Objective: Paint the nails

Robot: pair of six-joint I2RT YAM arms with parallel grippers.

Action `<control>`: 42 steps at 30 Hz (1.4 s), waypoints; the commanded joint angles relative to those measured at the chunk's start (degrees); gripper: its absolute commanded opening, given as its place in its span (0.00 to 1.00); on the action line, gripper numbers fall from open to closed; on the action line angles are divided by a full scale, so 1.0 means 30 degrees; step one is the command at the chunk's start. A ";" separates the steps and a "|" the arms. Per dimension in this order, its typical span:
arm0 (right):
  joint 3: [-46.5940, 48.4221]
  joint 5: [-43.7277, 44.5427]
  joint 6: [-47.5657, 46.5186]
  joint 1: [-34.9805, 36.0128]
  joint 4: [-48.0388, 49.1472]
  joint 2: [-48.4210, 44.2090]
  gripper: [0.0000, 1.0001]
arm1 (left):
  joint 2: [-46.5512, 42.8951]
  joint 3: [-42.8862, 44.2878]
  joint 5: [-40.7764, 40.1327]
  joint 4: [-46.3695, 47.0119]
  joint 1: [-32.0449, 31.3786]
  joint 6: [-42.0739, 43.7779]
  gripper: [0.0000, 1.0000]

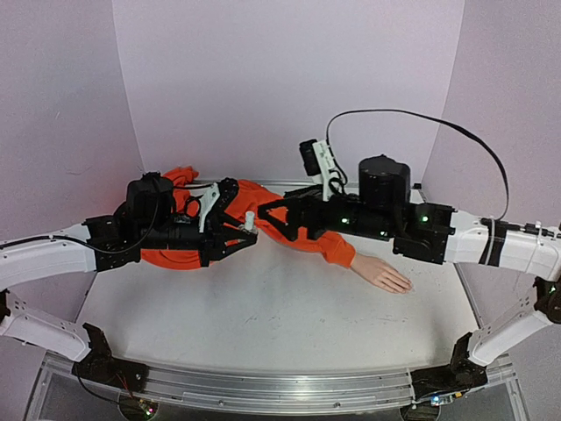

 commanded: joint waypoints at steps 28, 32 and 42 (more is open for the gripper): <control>0.0892 -1.5695 -0.0391 -0.1931 0.3852 0.1569 0.10 | 0.1145 0.2003 1.0710 0.1562 -0.0285 -0.0535 0.00; 0.0785 -1.5483 -0.0502 -0.1936 0.3458 0.1711 0.25 | 0.0926 0.1929 1.0377 0.1566 -0.0271 -0.0443 0.00; 0.0932 -1.4983 -0.0918 -0.1932 0.3099 0.1703 0.32 | 0.0908 0.1921 1.0381 0.1569 -0.0272 -0.0443 0.00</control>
